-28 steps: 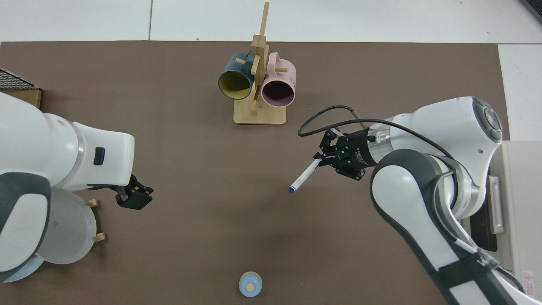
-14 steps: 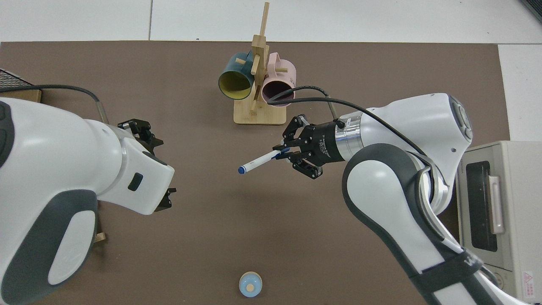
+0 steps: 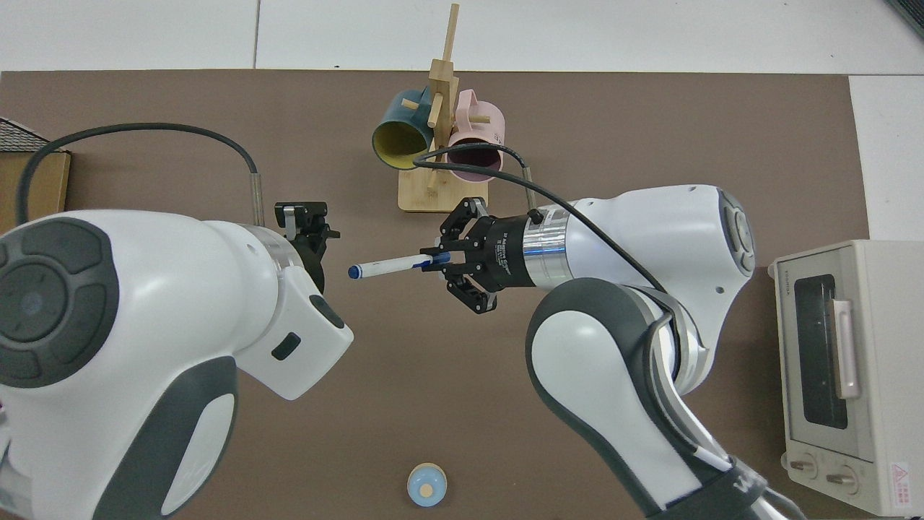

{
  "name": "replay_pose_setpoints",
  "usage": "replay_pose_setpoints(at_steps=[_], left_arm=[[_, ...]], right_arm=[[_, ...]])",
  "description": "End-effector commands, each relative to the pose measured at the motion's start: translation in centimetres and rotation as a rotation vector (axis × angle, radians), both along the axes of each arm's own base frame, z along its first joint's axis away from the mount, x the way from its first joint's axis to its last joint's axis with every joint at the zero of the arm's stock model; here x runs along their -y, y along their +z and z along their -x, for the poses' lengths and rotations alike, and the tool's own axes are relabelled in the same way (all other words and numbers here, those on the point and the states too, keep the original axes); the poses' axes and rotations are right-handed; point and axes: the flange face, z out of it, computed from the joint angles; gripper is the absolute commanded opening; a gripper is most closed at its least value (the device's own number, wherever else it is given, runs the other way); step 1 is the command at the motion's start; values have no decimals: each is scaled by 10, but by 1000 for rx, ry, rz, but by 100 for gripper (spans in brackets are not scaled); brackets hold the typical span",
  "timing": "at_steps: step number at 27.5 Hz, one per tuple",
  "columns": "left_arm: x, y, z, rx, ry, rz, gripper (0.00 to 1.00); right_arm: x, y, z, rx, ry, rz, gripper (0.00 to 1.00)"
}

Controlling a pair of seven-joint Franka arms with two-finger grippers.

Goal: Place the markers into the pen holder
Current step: 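Grasp the marker's free end with the left gripper while the right gripper holds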

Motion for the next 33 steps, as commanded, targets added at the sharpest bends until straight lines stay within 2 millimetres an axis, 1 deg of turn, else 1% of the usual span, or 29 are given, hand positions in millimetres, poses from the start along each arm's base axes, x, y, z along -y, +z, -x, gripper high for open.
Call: replay_pose_setpoints(at_steps=[1,4,7,9,11,15,16,17,18,19,20,21,24,25,32,33], left_arm=[[2,-7,6,5,-45,2,100],[7,-14,5,-8,-45,3,100],[8,-17,5,-16,-35,5,96],[10,-19,6,-34,-21,16,89],[11,-20,6,-41,-17,26,78],[16,-18,7,-28,-31,31,67],[17,-18,7,-22,-40,33,58],[20,-17,7,-18,-53,33,40],[22,-17,8,-17,-58,33,27],[22,-17,9,-17,-61,32,18],[22,-16,9,-16,-60,33,11],[22,-15,8,-12,-61,33,8],[24,-15,5,-11,-62,34,5],[26,-13,6,-9,-62,36,0],[26,-13,6,-10,-51,30,0],[26,-13,6,-10,-53,30,0]], right_arm=[[-15,2,1,-22,-45,-15,0],[-17,3,2,-17,-53,-15,0],[-17,3,2,-16,-52,-14,0],[-17,3,2,-16,-52,-14,0],[-17,2,2,-15,-50,-13,0],[-17,2,2,-14,-49,-13,0],[-17,2,2,-14,-49,-13,0],[-17,2,2,-14,-49,-13,0],[-17,2,2,-14,-49,-13,0],[-17,2,2,-14,-49,-13,0],[-17,2,2,-15,-50,-13,0],[-17,2,2,-16,-49,-13,0],[-17,2,2,-15,-50,-13,0],[-17,2,2,-12,-48,-11,0],[-17,2,2,-13,-47,-11,0],[-17,2,2,-15,-47,-11,3]])
